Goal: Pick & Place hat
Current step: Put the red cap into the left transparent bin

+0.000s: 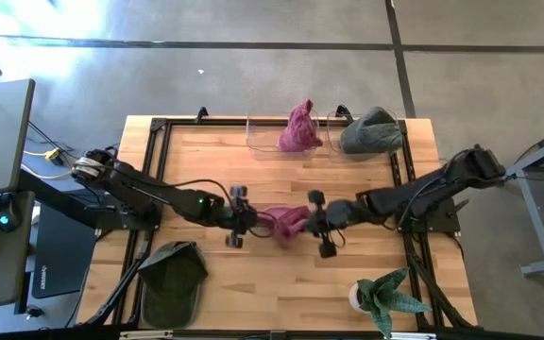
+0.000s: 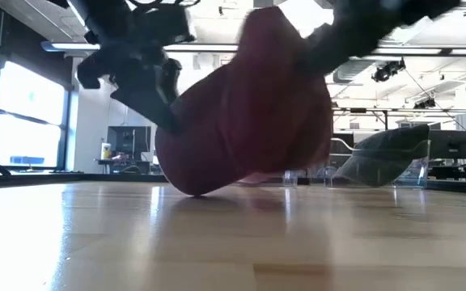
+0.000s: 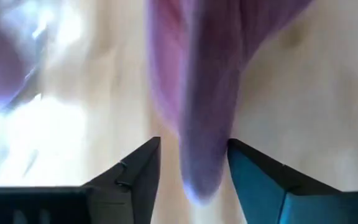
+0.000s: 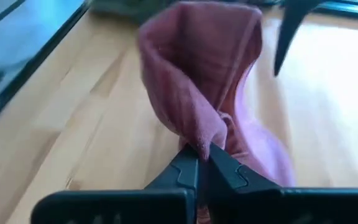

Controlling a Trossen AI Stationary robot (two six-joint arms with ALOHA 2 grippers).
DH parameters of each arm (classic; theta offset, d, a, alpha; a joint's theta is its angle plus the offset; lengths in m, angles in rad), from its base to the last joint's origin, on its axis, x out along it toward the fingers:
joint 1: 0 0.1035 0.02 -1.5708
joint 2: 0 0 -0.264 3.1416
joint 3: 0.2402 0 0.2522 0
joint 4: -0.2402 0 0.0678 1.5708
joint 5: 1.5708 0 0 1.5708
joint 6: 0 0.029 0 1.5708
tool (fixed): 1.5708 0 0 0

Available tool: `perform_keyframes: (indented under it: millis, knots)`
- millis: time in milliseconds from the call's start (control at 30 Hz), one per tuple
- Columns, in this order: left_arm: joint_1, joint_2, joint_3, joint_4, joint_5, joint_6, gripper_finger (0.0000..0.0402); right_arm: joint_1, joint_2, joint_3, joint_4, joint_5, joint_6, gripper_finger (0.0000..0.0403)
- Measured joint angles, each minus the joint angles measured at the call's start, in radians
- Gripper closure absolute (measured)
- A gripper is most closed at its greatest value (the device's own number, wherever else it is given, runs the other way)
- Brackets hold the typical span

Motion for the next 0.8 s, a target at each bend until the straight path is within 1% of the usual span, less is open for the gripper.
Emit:
perform_keyframes:
  millis: [67, 200, 333, 433, 567, 700, 800]
  knots:
    - [0.0, -0.024, 0.001, -0.107, -0.077, -0.037, 0.0216, -0.038, -0.003, 0.068, -0.054, 0.001, 0.015, 0.0397]
    - [-0.019, -0.094, 0.003, -0.261, -0.244, -0.109, 0.0214, -0.126, -0.002, 0.206, -0.18, -0.006, 0.023, 0.0398]
    - [-0.044, -0.152, 0.004, -0.395, -0.415, -0.194, 0.0213, -0.228, -0.002, 0.328, -0.264, -0.051, 0.042, 0.0399]
    - [-0.048, -0.179, 0.005, -0.441, -0.535, -0.27, 0.0213, -0.302, -0.001, 0.397, -0.284, -0.054, 0.045, 0.0399]
    - [-0.047, -0.19, 0.005, -0.479, -0.613, -0.355, 0.0213, -0.39, -0.001, 0.472, -0.283, -0.056, 0.046, 0.04]
    - [-0.047, -0.189, 0.004, -0.493, -0.62, -0.389, 0.0213, -0.48, -0.001, 0.524, -0.281, -0.056, 0.044, 0.0398]
    - [-0.047, -0.188, 0.004, -0.493, -0.616, -0.409, 0.0213, -0.548, -0.001, 0.531, -0.273, -0.054, 0.043, 0.04]
